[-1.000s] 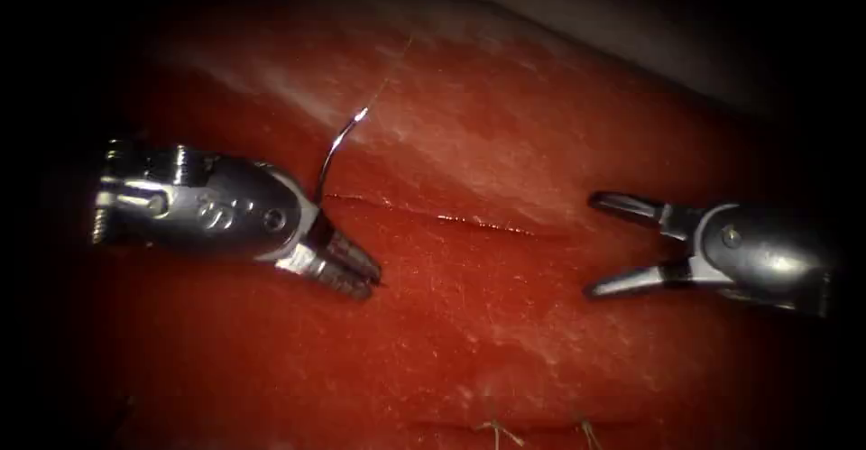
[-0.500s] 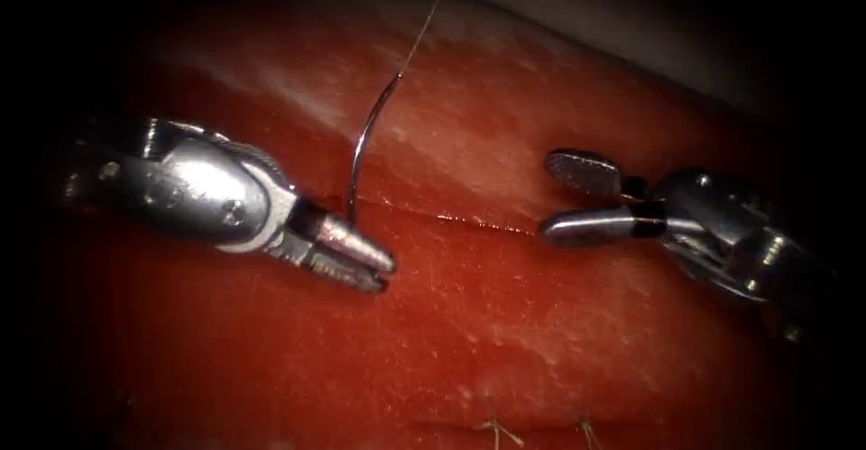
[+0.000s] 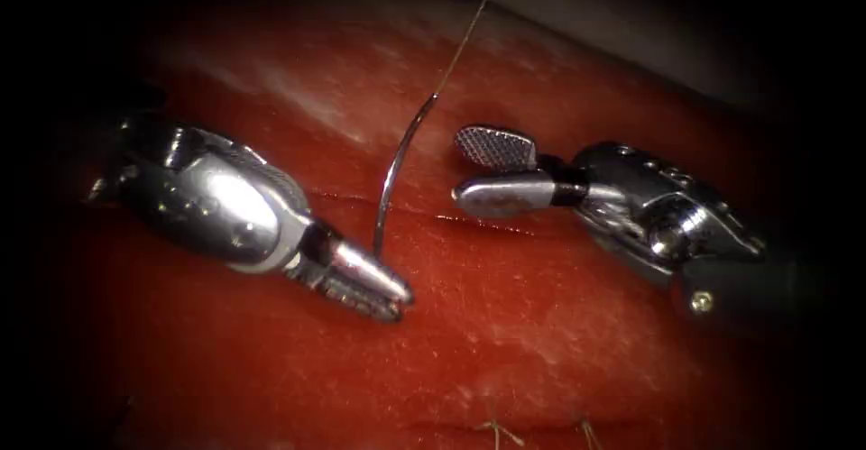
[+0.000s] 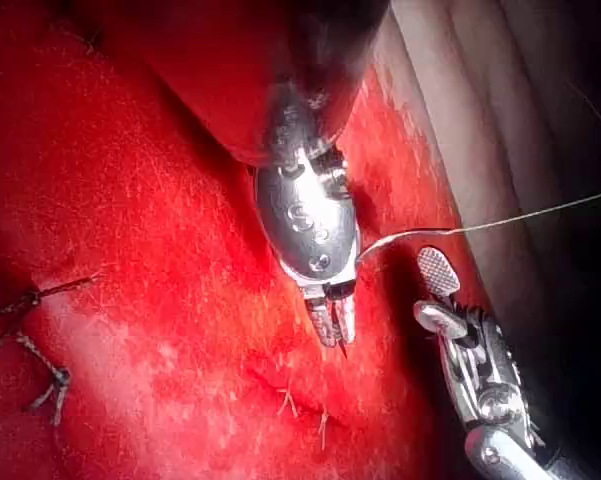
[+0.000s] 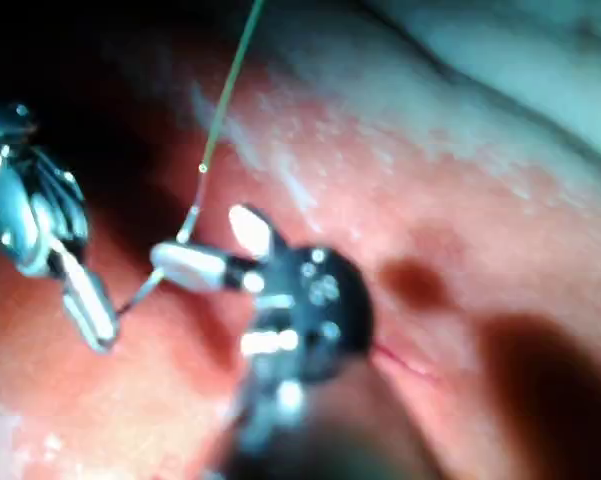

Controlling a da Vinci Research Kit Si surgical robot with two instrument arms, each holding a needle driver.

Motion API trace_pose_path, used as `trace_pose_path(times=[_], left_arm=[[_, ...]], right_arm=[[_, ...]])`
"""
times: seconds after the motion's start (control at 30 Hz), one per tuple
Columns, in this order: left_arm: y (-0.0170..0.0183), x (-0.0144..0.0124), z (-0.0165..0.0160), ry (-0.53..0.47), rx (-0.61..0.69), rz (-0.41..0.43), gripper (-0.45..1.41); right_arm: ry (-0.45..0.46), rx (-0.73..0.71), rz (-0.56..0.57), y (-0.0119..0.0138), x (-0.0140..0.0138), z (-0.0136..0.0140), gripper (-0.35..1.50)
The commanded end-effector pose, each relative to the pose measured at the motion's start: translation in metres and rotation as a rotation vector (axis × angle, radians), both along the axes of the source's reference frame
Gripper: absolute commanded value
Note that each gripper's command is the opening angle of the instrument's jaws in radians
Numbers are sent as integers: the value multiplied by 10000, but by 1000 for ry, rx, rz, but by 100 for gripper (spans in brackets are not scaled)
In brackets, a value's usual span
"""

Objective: Wound Closure

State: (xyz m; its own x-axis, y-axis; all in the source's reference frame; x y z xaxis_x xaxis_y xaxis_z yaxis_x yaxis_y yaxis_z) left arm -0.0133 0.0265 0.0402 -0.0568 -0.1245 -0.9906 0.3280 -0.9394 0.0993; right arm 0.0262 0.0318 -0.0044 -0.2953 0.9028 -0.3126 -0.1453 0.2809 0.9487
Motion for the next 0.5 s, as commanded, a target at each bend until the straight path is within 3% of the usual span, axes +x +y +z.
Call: trace_pose_path(times=[0.03, 0.2, 0.5], left_arm=[[-3, -5, 6, -3, -4, 1, -35], [-3, -8, -2, -28, -21, 1, -35], [-7, -15, -14, -41, -24, 0, -35]], right_arm=[[3, -2, 4, 4, 15, 0, 73], [40, 95, 17, 1, 37, -2, 69], [46, 102, 22, -4, 48, -1, 66]])
